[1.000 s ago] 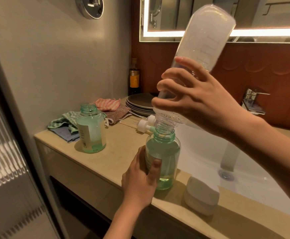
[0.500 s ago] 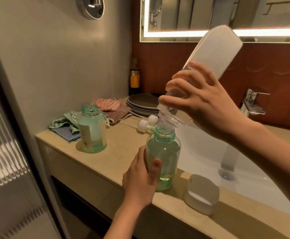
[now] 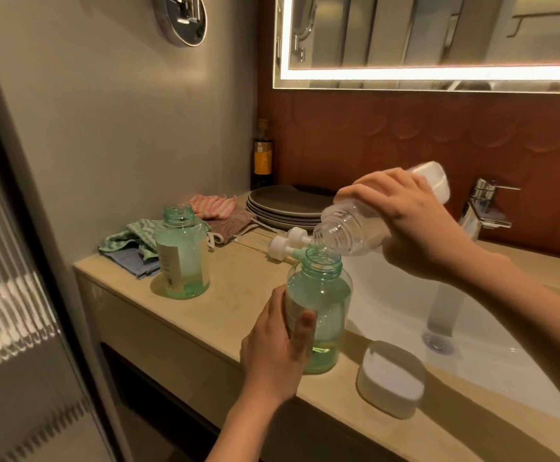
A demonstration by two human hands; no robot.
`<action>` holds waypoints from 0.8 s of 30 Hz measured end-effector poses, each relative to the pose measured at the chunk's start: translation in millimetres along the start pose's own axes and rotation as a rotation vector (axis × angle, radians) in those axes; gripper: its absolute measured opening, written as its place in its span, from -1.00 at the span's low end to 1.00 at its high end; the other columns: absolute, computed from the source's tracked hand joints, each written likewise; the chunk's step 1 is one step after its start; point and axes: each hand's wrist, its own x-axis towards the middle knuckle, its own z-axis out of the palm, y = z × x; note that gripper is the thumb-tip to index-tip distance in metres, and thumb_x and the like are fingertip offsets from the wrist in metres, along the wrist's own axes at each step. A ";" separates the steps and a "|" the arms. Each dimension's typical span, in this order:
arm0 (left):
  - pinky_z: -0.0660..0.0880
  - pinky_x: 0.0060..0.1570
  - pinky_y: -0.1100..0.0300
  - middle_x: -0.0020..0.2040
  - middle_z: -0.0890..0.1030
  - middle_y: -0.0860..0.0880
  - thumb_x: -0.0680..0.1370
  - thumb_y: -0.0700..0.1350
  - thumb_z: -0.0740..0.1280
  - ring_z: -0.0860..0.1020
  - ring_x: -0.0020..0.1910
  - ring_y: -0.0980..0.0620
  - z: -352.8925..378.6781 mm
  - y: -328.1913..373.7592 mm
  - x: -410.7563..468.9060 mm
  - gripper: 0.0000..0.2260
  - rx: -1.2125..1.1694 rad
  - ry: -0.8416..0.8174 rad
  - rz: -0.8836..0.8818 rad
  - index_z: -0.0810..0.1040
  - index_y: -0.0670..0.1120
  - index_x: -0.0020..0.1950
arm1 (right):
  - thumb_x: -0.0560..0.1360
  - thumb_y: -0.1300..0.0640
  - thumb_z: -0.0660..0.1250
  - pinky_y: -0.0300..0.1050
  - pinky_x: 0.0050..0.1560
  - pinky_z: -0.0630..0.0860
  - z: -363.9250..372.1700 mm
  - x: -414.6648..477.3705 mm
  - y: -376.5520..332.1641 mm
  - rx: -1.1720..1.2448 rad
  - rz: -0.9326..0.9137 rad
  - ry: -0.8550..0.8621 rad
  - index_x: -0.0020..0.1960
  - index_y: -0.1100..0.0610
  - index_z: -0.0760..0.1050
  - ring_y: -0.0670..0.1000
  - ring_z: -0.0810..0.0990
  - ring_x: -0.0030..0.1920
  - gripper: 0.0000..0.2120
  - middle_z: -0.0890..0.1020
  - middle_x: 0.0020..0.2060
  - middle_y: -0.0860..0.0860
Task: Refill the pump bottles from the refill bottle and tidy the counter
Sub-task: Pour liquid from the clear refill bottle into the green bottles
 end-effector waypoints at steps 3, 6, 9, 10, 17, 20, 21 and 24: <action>0.42 -0.09 0.10 0.01 0.52 0.20 0.21 0.62 -0.28 0.51 -0.02 0.11 -0.8 1.9 -0.2 -0.25 -0.015 -0.009 -0.010 0.29 0.20 0.10 | 0.23 0.44 0.41 -0.12 0.05 0.22 4.0 -7.9 0.9 0.223 0.139 -0.075 0.29 -0.02 0.39 0.01 0.35 0.11 -0.29 0.49 0.13 -0.02; 0.43 -0.02 0.09 0.09 0.52 0.19 0.18 0.64 -0.24 0.51 0.05 0.11 -3.5 3.6 -0.5 -0.15 -0.040 -0.047 -0.041 0.29 0.16 0.22 | 0.21 0.40 0.46 -0.05 0.05 0.38 9.8 -14.9 1.7 0.459 0.233 -0.153 0.27 -0.07 0.34 -0.02 0.38 0.07 -0.26 0.47 0.07 -0.08; 0.44 0.14 0.01 0.23 0.46 0.22 0.17 0.62 0.06 0.47 0.17 0.13 -5.8 6.5 0.3 -0.19 -0.048 -0.126 -0.077 0.13 0.27 0.32 | 0.15 0.38 0.53 -0.20 -0.01 0.48 16.4 -13.4 6.7 0.675 0.347 -0.121 0.26 -0.11 0.28 -0.07 0.49 0.04 -0.17 0.51 0.03 -0.15; 0.43 0.18 0.00 0.25 0.45 0.23 0.15 0.57 0.19 0.46 0.19 0.14 -7.5 7.1 0.3 -0.19 -0.057 -0.146 -0.101 0.10 0.31 0.32 | 0.14 0.38 0.54 -0.28 -0.02 0.48 18.3 -9.8 7.4 0.737 0.392 -0.095 0.27 -0.11 0.26 -0.10 0.51 0.02 -0.14 0.51 0.03 -0.18; 0.51 0.12 0.08 0.15 0.51 0.20 0.12 0.37 0.45 0.50 0.13 0.20 -10.0 3.9 1.0 -0.26 -0.177 -0.106 -0.122 0.20 0.34 0.20 | 0.09 0.22 0.60 -0.09 0.05 0.57 40.1 29.2 1.8 1.165 0.597 0.029 0.41 0.01 0.13 0.00 0.56 0.13 0.02 0.54 0.15 0.03; 0.50 0.13 0.02 0.17 0.50 0.15 0.13 0.38 0.44 0.48 0.16 0.12 -9.5 1.4 0.1 -0.26 -0.173 -0.036 -0.123 0.22 0.30 0.21 | 0.09 0.12 0.59 -0.14 0.01 0.58 58.1 45.3 -10.0 1.207 0.590 -0.002 0.43 0.04 0.12 0.00 0.58 0.11 0.03 0.54 0.16 0.05; 0.49 0.14 -0.01 0.19 0.48 0.13 0.13 0.38 0.43 0.46 0.18 0.09 -10.0 -0.1 0.2 -0.24 -0.168 -0.024 -0.133 0.21 0.28 0.23 | 0.11 0.11 0.59 -0.14 0.02 0.58 64.5 51.2 -13.8 1.217 0.581 -0.018 0.43 0.04 0.12 0.00 0.57 0.12 0.02 0.53 0.17 0.05; 0.47 0.16 0.06 0.20 0.44 0.14 0.13 0.39 0.41 0.43 0.19 0.11 -10.8 -0.2 0.5 -0.29 -0.137 -0.031 -0.138 0.16 0.38 0.19 | 0.14 0.15 0.61 -0.13 0.10 0.54 83.4 65.8 -24.2 1.235 0.549 -0.067 0.41 0.03 0.15 -0.01 0.55 0.16 -0.03 0.52 0.20 0.05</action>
